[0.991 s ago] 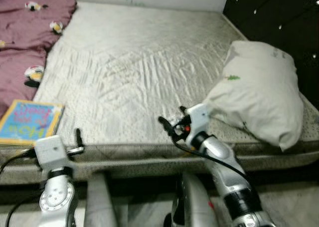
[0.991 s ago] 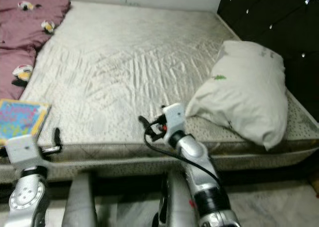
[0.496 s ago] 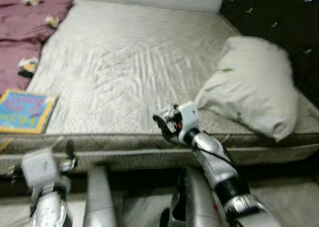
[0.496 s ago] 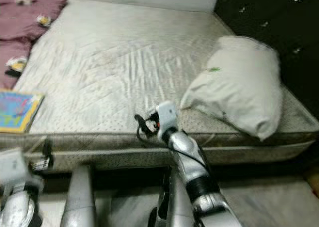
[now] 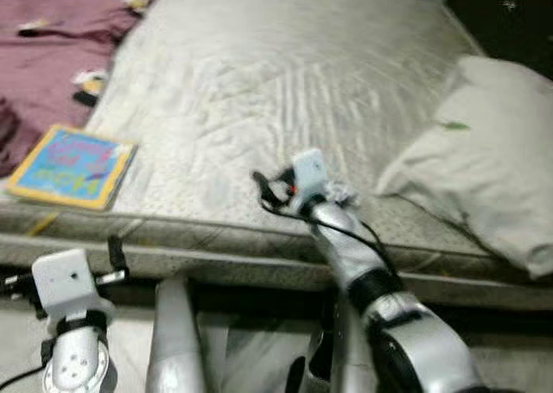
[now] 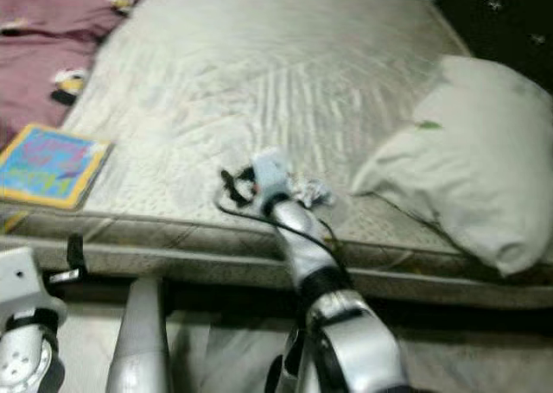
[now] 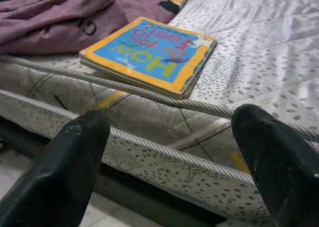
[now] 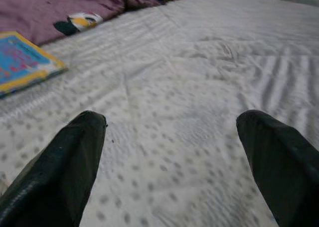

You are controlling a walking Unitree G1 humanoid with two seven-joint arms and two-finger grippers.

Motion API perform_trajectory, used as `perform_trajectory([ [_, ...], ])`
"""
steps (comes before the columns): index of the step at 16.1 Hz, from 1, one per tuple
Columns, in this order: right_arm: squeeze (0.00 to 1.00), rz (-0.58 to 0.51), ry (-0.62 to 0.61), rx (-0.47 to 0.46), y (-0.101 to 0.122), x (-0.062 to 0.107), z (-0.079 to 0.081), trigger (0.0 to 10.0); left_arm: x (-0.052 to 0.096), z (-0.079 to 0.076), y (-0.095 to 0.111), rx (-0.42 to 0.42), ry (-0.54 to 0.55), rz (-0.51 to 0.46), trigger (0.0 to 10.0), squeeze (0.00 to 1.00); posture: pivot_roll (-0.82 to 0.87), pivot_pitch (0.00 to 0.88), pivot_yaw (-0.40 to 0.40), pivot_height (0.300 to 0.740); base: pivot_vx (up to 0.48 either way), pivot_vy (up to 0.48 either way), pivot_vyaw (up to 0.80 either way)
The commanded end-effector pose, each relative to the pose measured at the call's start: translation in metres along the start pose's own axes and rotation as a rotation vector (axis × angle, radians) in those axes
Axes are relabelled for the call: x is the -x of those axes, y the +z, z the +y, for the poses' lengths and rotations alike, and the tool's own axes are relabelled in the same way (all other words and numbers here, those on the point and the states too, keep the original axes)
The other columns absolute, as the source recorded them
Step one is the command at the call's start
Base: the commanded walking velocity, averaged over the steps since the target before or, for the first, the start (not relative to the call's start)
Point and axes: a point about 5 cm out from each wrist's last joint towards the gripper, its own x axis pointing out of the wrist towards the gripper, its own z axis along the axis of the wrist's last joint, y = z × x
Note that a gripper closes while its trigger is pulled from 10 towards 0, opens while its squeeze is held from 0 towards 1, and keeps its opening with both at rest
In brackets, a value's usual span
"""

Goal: Clean up the room

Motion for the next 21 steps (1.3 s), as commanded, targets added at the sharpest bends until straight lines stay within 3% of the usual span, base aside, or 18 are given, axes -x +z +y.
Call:
perform_trajectory([
  [1,0.00,0.013,-0.070,0.006,-0.003,0.003,-0.014,10.0,0.000,-0.009,0.003,-0.006,-0.040,-0.016,10.0,0.00,0.30,0.076,-0.146,0.503,0.000,0.000,0.00],
  [3,0.00,0.047,-0.204,0.048,-0.002,0.001,-0.028,10.0,-0.003,-0.017,0.002,0.003,-0.069,-0.015,10.0,0.00,0.31,0.074,-0.146,0.503,0.000,0.000,0.00],
  [7,0.00,0.115,-0.310,0.113,0.000,0.000,-0.046,10.0,-0.001,-0.018,0.005,-0.004,-0.082,-0.026,10.0,0.00,0.30,0.091,-0.139,0.503,0.000,0.000,0.00],
  [9,0.00,0.199,-0.331,0.134,-0.012,0.006,-0.053,10.0,0.001,-0.017,0.004,-0.005,-0.089,-0.012,10.0,0.00,0.30,0.102,-0.135,0.503,0.000,0.000,0.00],
  [12,0.00,0.241,-0.335,0.123,-0.019,0.005,-0.046,10.0,0.002,-0.015,0.006,-0.019,-0.094,-0.014,10.0,0.00,0.32,0.116,-0.128,0.503,0.000,0.000,0.00],
  [16,0.00,0.254,-0.345,0.137,-0.017,0.000,-0.038,10.0,0.014,-0.007,0.005,-0.041,-0.089,0.012,10.0,0.00,0.34,0.154,-0.121,0.503,0.000,0.000,0.00],
  [21,0.00,0.225,-0.433,0.161,-0.010,0.001,-0.050,10.0,0.030,-0.006,0.011,-0.037,-0.083,0.019,10.0,0.00,0.34,0.210,-0.115,0.503,0.000,0.000,0.00],
])
